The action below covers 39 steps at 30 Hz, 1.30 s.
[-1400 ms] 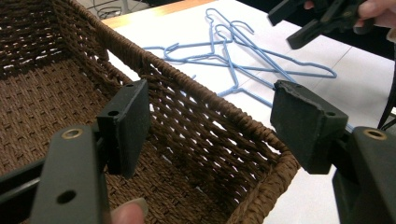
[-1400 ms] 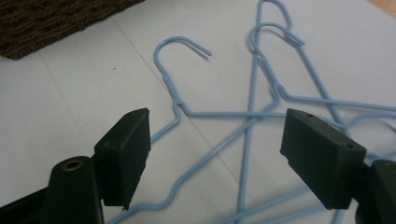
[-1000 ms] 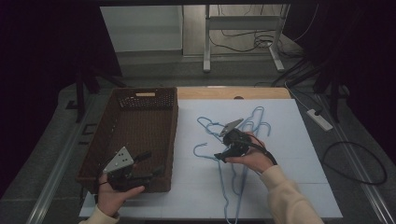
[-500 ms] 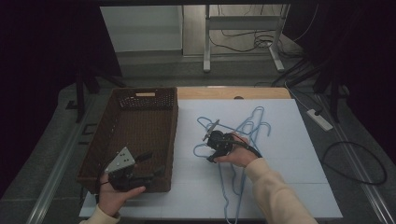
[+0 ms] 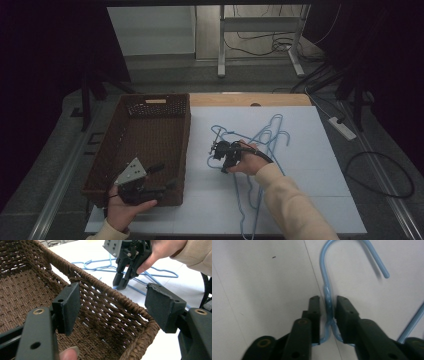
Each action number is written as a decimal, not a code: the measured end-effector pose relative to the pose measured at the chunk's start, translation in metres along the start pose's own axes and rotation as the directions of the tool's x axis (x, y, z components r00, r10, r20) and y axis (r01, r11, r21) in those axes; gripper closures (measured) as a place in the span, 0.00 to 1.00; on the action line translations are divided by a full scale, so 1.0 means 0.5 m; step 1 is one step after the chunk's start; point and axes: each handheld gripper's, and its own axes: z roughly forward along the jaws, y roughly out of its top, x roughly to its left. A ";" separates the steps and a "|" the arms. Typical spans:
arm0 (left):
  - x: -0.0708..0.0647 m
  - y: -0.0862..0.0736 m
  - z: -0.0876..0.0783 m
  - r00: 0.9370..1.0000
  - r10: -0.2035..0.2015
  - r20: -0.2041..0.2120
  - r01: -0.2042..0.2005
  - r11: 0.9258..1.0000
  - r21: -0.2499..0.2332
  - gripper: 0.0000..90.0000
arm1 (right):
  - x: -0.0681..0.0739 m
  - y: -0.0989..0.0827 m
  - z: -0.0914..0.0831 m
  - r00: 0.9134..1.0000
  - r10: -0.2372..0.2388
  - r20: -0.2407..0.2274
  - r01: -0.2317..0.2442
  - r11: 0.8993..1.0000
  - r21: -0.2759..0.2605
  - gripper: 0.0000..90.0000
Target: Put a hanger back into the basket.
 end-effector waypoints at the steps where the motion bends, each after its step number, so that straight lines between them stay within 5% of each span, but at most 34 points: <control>1: 0.000 0.000 0.000 1.000 -0.001 -0.001 0.001 1.000 -0.001 0.33 | 0.000 0.002 0.000 1.000 -0.001 0.000 0.001 1.000 0.006 0.88; 9: -0.001 0.000 -0.001 1.000 0.001 0.000 -0.001 1.000 0.001 0.33 | 0.012 0.007 0.000 0.999 -0.024 0.028 0.023 0.999 0.027 0.96; 18: -0.001 0.001 -0.001 1.000 0.002 -0.005 -0.002 1.000 -0.001 0.33 | 0.013 -0.020 -0.026 0.998 0.029 0.063 -0.025 0.998 -0.061 0.96; 25: -0.007 0.006 0.001 1.000 -0.004 0.003 0.004 1.000 0.000 0.33 | 0.013 -0.049 -0.075 0.993 0.083 0.080 -0.068 0.982 -0.174 0.97; 36: -0.045 0.030 0.016 0.998 -0.016 0.053 0.014 0.999 0.034 0.33 | 0.022 -0.075 -0.109 0.990 0.108 0.092 -0.081 0.963 -0.259 0.97; 39: -0.058 0.042 0.029 0.995 -0.045 0.087 0.039 0.997 0.062 0.33 | 0.022 -0.078 -0.110 0.989 0.114 0.094 -0.085 0.960 -0.268 0.96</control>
